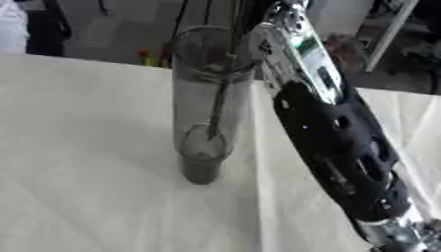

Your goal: Arrange flowers into the vase.

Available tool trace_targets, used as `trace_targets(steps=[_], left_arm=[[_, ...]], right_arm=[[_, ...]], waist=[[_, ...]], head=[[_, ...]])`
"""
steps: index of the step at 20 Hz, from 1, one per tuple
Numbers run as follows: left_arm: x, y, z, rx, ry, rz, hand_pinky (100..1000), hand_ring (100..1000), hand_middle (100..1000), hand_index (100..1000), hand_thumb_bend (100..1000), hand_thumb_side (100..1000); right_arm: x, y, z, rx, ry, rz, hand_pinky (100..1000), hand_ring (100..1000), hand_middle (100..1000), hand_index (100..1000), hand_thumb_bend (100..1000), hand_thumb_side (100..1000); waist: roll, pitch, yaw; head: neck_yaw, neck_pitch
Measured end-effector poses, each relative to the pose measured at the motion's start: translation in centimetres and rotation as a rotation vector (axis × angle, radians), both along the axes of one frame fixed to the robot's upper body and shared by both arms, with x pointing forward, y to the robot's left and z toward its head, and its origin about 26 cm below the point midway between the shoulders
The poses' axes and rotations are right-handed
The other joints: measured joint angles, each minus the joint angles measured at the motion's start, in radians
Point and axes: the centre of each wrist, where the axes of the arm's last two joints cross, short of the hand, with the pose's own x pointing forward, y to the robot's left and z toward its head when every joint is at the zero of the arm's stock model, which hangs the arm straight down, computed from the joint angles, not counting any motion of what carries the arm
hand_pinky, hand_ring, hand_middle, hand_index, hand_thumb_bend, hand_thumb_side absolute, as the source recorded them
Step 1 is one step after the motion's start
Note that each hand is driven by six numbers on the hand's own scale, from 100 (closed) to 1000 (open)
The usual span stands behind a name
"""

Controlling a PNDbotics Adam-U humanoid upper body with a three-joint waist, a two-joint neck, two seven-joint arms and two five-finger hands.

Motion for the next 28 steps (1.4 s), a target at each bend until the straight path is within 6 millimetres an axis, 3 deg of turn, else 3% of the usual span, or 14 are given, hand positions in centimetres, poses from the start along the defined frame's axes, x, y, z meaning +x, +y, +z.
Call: trace_targets(steps=[3, 14, 21, 28], left_arm=[[0.0, -0.1, 0.0, -0.003, 0.001, -0.002, 748, 774, 779, 831, 100, 1000], [0.0, 0.0, -0.1, -0.002, 0.002, -0.002, 748, 774, 778, 829, 100, 1000], [0.0, 0.0, -0.1, -0.003, 0.004, -0.002, 750, 774, 778, 829, 100, 1000], [0.0, 0.0, -0.1, -0.004, 0.004, -0.003, 751, 773, 778, 829, 100, 1000]], right_arm=[[0.0, 0.0, 0.0, -0.031, -0.004, -0.011, 564, 599, 390, 495, 100, 287], [-0.9, 0.4, 0.3, -0.084, -0.013, -0.004, 595, 649, 429, 541, 100, 284], [-1.8, 0.5, 0.6, -0.146, -0.026, -0.021, 781, 835, 604, 790, 100, 425], [-1.9, 0.5, 0.4, -0.199, -0.049, -0.032, 827, 905, 663, 848, 100, 572]], waist=[[0.001, 0.0, -0.003], [0.003, -0.002, -0.014], [0.002, -0.013, -0.02], [0.001, -0.018, -0.021]], head=[[0.001, 0.0], [0.01, 0.0], [0.016, 0.0], [0.018, 0.0]])
